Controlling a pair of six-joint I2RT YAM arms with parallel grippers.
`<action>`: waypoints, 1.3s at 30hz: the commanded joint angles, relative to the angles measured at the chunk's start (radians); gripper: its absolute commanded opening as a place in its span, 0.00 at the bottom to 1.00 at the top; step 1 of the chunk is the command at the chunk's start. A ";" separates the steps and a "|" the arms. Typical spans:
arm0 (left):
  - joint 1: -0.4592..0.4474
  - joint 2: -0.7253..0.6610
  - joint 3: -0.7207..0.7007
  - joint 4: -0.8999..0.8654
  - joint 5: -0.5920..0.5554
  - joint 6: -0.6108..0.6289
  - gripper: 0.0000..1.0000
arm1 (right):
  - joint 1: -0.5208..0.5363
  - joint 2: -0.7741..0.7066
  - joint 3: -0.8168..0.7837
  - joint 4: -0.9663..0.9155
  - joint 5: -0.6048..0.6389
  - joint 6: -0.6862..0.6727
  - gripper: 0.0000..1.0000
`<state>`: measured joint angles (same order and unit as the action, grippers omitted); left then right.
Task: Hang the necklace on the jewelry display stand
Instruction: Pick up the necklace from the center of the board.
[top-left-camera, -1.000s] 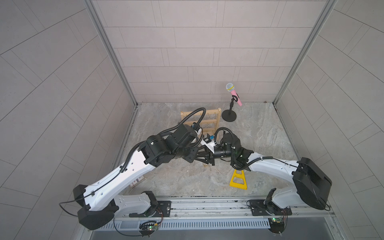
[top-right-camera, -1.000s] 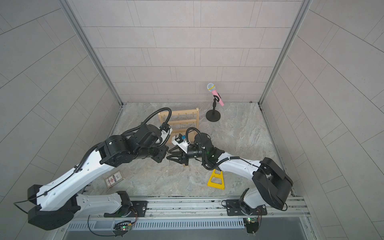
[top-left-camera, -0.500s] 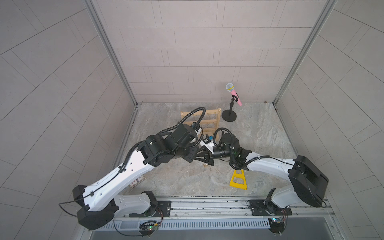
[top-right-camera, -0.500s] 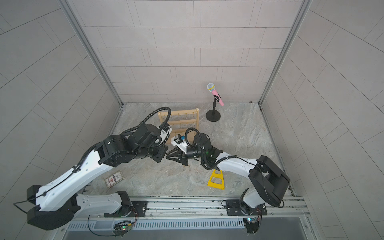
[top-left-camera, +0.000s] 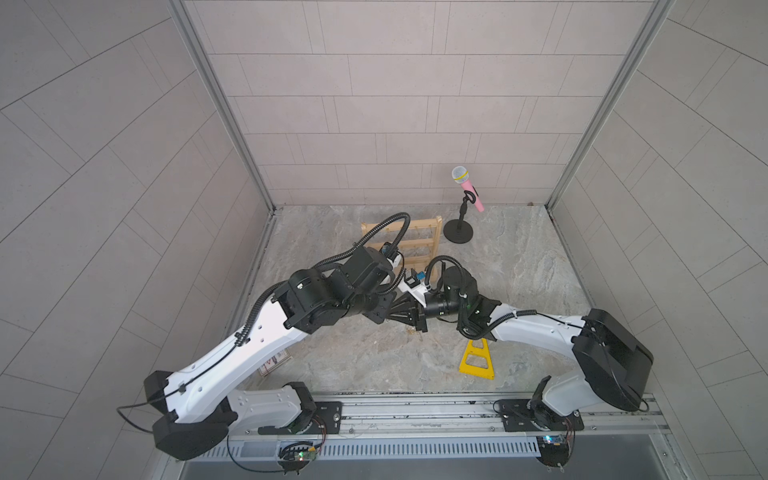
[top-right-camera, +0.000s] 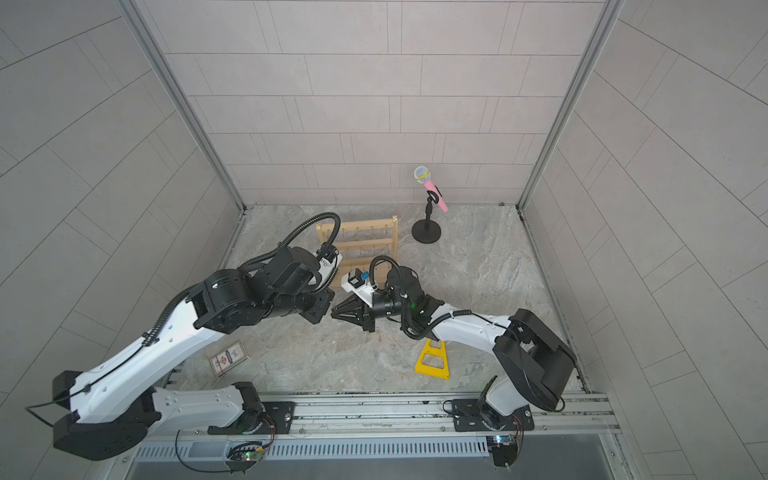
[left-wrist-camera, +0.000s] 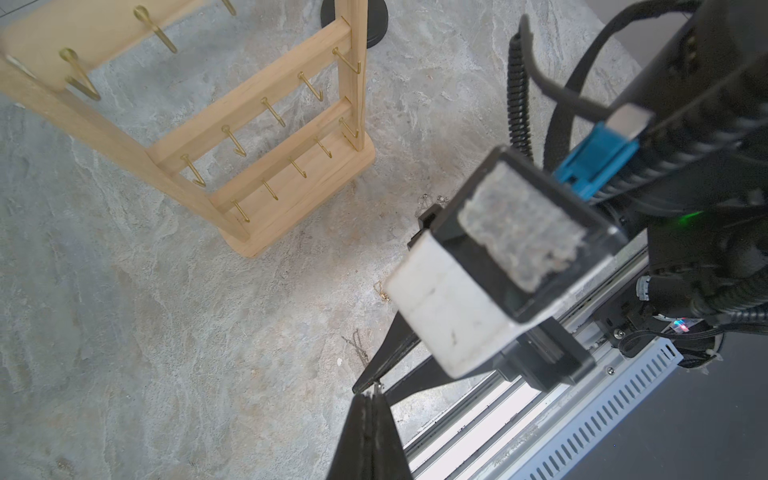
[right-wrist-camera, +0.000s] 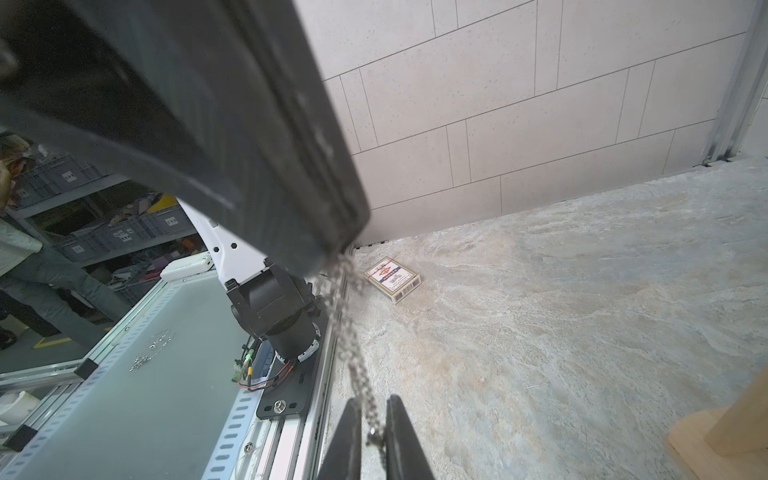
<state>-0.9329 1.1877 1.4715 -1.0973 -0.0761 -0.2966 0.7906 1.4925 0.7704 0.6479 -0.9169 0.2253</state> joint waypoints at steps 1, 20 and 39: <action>-0.003 -0.014 0.028 -0.013 -0.030 0.014 0.00 | -0.003 0.010 0.010 0.038 -0.020 -0.006 0.14; 0.003 -0.005 -0.009 0.018 -0.043 -0.005 0.01 | -0.010 -0.005 -0.018 0.167 -0.040 0.115 0.00; 0.161 -0.099 -0.191 0.128 -0.025 -0.094 0.49 | -0.024 -0.148 0.117 -0.370 0.081 0.191 0.00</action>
<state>-0.7860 1.1374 1.3010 -0.9997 -0.1074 -0.3885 0.7731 1.3918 0.8379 0.4526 -0.8726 0.4412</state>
